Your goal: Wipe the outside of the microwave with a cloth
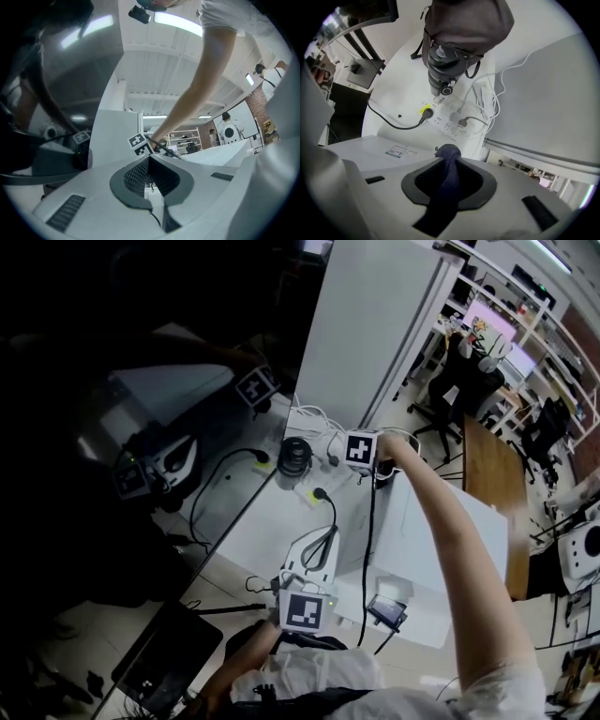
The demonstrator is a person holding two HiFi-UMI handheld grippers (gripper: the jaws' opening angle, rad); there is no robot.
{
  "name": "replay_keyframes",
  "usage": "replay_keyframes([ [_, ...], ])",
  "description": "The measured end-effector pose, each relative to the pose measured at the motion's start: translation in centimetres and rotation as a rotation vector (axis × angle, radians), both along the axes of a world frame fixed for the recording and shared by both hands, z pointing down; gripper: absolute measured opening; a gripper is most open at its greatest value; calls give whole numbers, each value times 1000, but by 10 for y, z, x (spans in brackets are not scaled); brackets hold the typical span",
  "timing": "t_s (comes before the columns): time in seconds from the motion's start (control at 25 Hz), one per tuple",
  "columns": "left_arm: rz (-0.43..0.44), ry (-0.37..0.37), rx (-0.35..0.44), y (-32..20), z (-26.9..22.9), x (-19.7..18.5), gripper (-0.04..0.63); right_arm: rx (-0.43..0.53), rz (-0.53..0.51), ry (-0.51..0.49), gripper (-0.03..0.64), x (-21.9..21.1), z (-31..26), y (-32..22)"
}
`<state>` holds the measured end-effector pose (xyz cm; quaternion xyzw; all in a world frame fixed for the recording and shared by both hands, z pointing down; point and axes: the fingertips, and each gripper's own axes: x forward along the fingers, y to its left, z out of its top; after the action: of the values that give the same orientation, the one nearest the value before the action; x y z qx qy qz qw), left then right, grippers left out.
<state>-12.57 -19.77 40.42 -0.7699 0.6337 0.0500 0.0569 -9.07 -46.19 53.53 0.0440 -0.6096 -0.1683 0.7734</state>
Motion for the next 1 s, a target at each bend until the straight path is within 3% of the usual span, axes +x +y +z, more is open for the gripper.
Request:
replay_keyframes([
  [0.12,-5,10,-30,-8,13,0,2,-37,70,37,97,10,9,-4],
  [0.2,-22,-8,-45,-9,19,-3,2,-60,72,93,97,21,17,-4],
  [0.4,-66,26,-72,-11,28,-15,2,-148,78,204,95,33,27,12],
  [0.64,-102,68,-114,-21,47,-26,2,-303,40,214,94,32,42,60],
  [0.84,-99,-11,-121,-27,64,-28,2,-360,-29,229,95,31,55,96],
  [1.0,-106,6,-136,-27,69,-30,2,-407,-46,237,95,31,57,120],
])
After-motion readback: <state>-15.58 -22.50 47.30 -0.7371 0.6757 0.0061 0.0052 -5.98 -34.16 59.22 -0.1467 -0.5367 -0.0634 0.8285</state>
